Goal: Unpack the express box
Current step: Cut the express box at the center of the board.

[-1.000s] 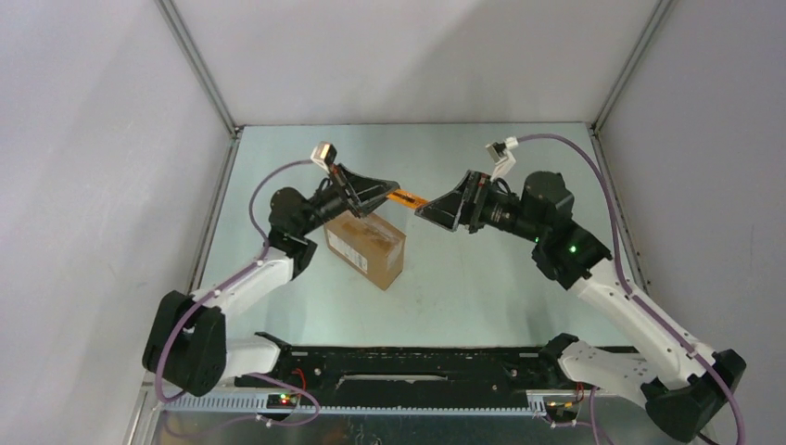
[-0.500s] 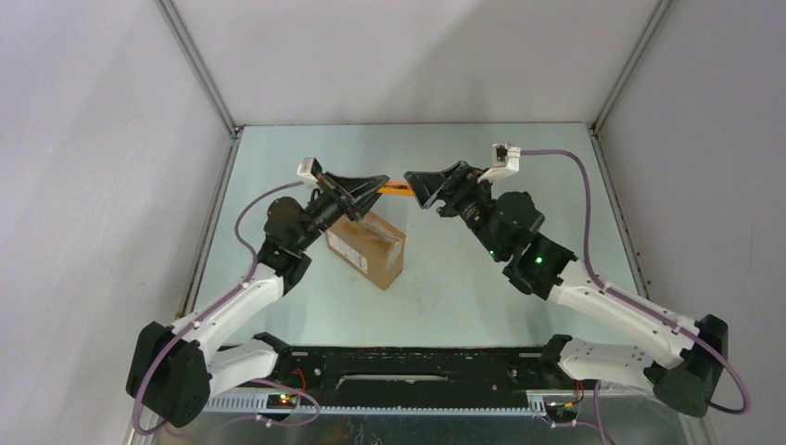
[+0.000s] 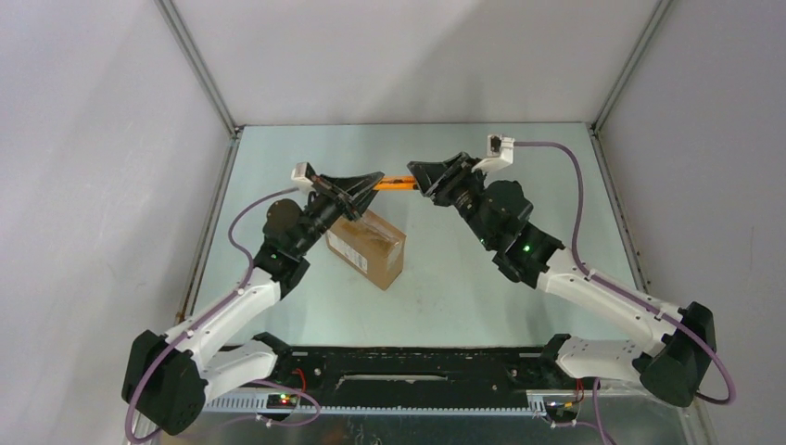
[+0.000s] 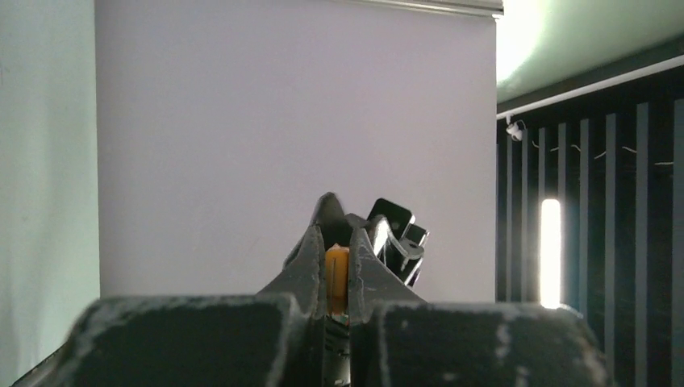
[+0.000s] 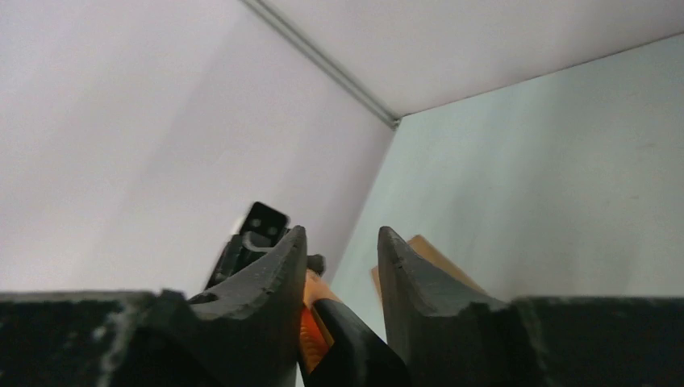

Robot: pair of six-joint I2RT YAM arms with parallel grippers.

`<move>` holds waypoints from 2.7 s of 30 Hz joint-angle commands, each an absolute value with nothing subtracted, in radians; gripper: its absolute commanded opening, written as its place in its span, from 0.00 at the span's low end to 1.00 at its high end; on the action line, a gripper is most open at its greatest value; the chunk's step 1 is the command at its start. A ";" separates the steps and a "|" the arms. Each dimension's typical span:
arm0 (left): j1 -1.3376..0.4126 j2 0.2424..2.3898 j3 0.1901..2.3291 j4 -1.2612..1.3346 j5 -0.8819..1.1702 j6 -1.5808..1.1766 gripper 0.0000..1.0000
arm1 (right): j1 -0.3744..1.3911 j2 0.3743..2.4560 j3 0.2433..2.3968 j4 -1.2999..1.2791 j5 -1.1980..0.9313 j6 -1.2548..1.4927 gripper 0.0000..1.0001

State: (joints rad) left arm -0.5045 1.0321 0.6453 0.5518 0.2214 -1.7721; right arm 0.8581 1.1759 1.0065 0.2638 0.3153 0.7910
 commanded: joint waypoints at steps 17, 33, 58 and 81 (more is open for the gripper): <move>-0.225 0.965 1.063 -0.640 0.104 -1.093 0.99 | 0.818 1.183 1.093 0.353 0.267 0.475 0.00; -0.124 1.479 1.531 -1.122 -0.057 -0.906 1.00 | 0.903 1.427 1.188 0.444 -0.052 0.152 0.00; -0.172 1.734 1.776 -1.252 0.118 -0.939 1.00 | 0.993 1.575 1.207 0.556 0.000 -0.202 0.00; -0.178 1.782 1.773 -1.257 0.157 -0.920 0.97 | 1.008 1.597 1.219 0.466 -0.001 -0.192 0.00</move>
State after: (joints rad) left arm -0.1722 1.7851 1.7454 -1.2522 0.1360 -0.9409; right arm 1.0004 1.5936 1.1717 0.4656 -0.0143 -0.1917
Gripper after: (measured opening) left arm 0.977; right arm 0.222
